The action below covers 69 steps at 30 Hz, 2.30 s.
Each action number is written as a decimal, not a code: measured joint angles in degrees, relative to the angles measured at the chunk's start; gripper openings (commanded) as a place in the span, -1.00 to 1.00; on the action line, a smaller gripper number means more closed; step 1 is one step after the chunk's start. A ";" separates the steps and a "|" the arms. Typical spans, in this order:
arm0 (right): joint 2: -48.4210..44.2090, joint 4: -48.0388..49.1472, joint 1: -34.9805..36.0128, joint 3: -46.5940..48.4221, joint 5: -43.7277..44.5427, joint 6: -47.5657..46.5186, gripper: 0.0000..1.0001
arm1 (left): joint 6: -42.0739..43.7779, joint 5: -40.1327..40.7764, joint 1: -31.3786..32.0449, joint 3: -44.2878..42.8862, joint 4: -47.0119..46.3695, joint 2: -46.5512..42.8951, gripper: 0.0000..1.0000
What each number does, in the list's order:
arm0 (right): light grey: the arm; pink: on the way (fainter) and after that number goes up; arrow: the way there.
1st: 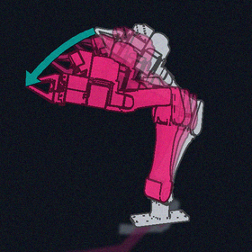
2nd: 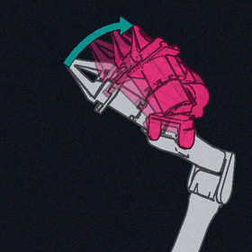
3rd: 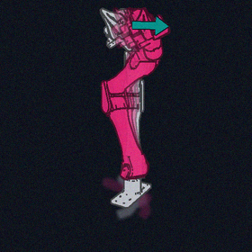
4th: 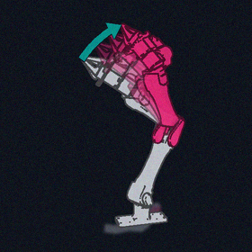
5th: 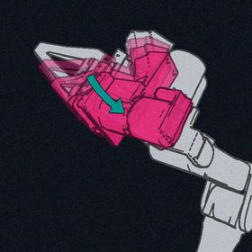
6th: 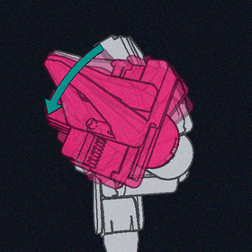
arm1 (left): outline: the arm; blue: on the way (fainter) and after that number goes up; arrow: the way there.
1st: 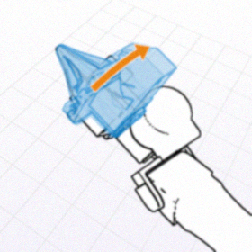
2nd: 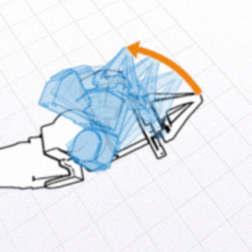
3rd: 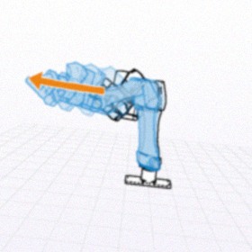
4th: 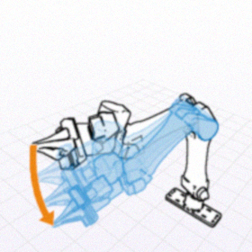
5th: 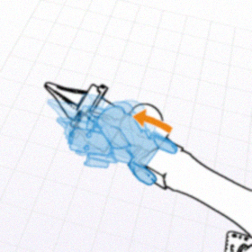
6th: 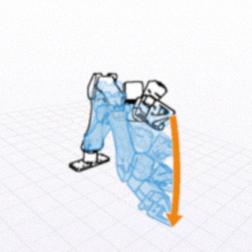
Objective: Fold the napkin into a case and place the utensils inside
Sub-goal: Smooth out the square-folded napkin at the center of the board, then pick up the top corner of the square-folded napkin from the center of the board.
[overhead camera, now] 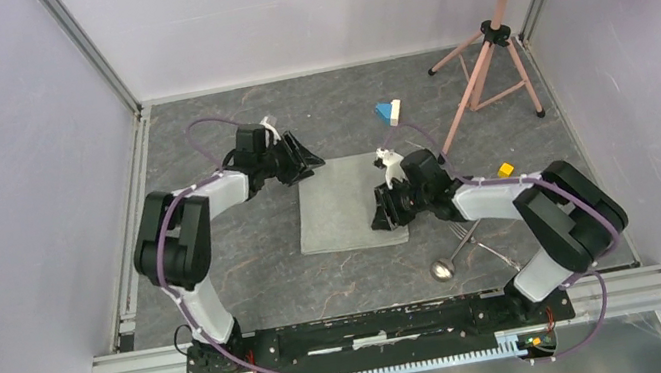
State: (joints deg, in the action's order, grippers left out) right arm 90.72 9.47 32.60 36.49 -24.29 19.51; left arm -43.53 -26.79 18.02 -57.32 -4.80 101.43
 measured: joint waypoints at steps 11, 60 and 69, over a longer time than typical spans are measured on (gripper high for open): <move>-8.11 -6.69 0.02 -3.82 3.37 -3.06 0.09 | 1.40 2.32 -0.37 -2.23 -7.06 9.97 0.18; -20.96 -17.29 -4.17 -9.75 9.55 11.04 -0.94 | 5.70 11.28 -0.31 19.17 -26.67 -7.67 0.40; -20.46 -17.64 -4.15 -6.91 8.72 9.18 -0.99 | 5.70 14.49 -0.31 19.08 -17.38 -14.08 0.41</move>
State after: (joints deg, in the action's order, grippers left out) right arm 70.26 -8.16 28.45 29.58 -15.57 28.69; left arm -37.82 -12.29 17.72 -38.24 -22.17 87.35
